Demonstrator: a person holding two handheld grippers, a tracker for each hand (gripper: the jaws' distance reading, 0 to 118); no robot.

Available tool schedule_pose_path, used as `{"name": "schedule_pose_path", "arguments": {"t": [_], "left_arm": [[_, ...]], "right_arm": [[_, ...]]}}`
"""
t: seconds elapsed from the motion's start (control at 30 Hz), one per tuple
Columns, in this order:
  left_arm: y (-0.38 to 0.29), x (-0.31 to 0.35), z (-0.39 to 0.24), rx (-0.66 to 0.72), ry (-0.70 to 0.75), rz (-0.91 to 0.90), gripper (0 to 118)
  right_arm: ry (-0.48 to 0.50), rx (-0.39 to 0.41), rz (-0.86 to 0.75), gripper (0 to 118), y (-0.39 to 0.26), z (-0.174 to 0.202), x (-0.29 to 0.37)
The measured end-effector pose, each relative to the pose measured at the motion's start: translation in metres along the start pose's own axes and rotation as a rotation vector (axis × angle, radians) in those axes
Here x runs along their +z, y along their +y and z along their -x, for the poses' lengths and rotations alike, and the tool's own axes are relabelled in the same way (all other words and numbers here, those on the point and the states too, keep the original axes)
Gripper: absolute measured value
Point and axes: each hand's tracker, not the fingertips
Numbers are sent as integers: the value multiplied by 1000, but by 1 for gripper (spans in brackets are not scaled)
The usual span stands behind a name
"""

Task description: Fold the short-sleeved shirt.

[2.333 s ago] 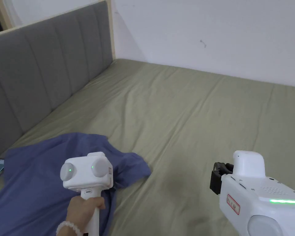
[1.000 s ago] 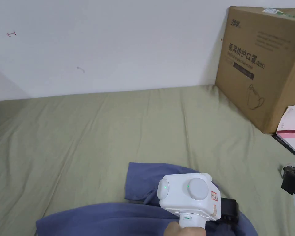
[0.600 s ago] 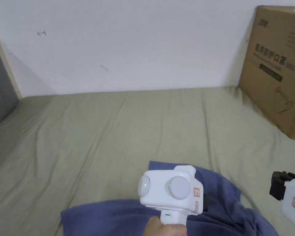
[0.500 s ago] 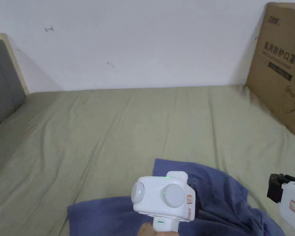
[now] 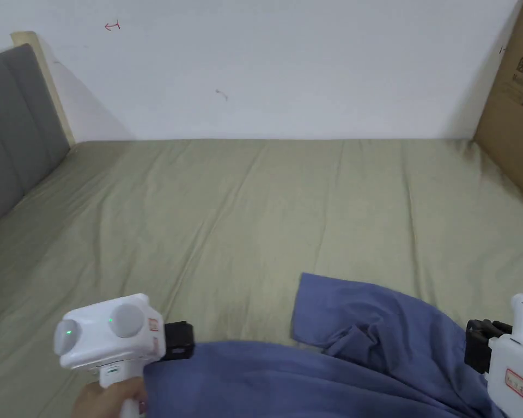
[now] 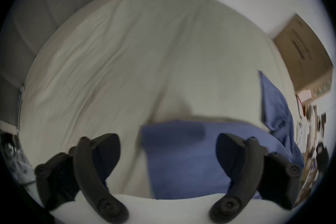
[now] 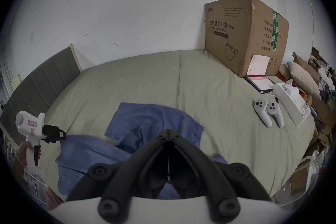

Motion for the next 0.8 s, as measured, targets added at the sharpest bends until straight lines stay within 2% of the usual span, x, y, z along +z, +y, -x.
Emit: {"name": "schedule_pose_path", "arguments": {"t": [0.1,0.13,0.2,0.23,0.33,0.37,0.4,0.5,0.67,0.7,0.73,0.77,0.8], "left_arm": [[-2,-26,14,39,-41,35,92],[-5,-32,13,45,-42,41,91],[-11,-33,-1,-53,25,7,89],[-15,-29,-10,-95,68,-1,84],[-17,-21,-18,-130,88,-39,46],[-17,-14,-22,-138,93,-49,20],[-17,-10,-23,-145,101,-57,2],[-13,2,-21,-106,49,-93,2],[-10,27,-27,-127,12,-135,2],[-11,32,-27,-137,6,-146,2],[-12,36,-28,-145,5,-157,2],[-9,37,-29,-153,4,-167,2],[-9,38,-29,-158,9,-170,2]], "right_arm": [[-2,16,25,0,-3,4,-9],[2,17,34,0,-4,5,-11],[6,18,43,0,-5,7,-14],[9,19,46,0,-5,7,-16],[16,30,55,0,-3,6,-23],[20,36,58,0,-1,6,-25],[26,41,61,0,2,6,-28],[71,55,67,0,16,3,-41],[176,54,107,1,58,-4,-82],[193,74,119,7,67,-4,-96],[204,98,147,27,76,-4,-113],[206,132,219,68,85,-3,-134],[222,150,290,91,90,-3,-155]]}}
